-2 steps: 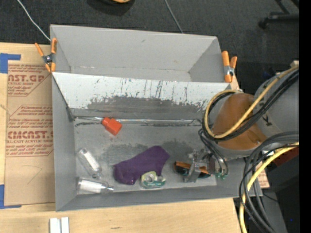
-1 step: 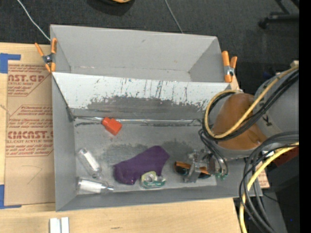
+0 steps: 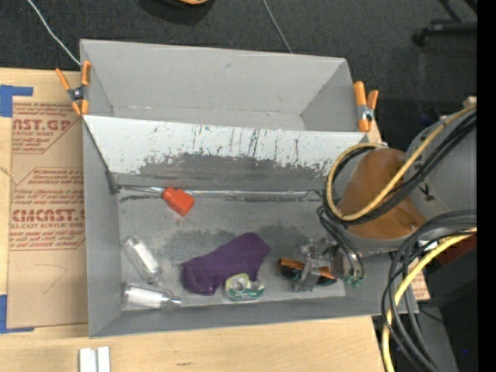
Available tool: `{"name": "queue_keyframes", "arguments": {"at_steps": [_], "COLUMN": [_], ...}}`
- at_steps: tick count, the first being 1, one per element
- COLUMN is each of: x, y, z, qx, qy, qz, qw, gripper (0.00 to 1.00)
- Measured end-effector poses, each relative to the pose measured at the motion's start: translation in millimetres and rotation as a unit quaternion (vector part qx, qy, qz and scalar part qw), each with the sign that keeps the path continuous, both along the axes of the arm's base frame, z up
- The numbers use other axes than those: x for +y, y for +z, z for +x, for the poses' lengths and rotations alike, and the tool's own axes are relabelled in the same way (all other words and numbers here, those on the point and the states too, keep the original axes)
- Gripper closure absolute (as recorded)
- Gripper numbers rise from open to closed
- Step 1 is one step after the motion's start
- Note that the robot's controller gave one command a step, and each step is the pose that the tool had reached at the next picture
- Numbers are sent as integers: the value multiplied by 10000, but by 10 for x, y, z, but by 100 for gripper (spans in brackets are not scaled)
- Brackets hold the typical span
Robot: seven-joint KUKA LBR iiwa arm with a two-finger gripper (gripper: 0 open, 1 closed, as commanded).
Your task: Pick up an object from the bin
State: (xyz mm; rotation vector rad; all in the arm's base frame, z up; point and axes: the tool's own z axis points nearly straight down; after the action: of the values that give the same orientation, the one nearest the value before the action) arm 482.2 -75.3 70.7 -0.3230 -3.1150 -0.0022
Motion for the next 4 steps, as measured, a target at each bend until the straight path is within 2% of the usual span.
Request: {"name": "queue_keyframes", "arguments": {"at_steps": [2, 4], "x": [5, 9], "y": [92, 478], "z": [-9, -25], "qx": [15, 47], "qy": [12, 12], "qz": [5, 12], "qw": [10000, 10000], "gripper": [100, 100]}}
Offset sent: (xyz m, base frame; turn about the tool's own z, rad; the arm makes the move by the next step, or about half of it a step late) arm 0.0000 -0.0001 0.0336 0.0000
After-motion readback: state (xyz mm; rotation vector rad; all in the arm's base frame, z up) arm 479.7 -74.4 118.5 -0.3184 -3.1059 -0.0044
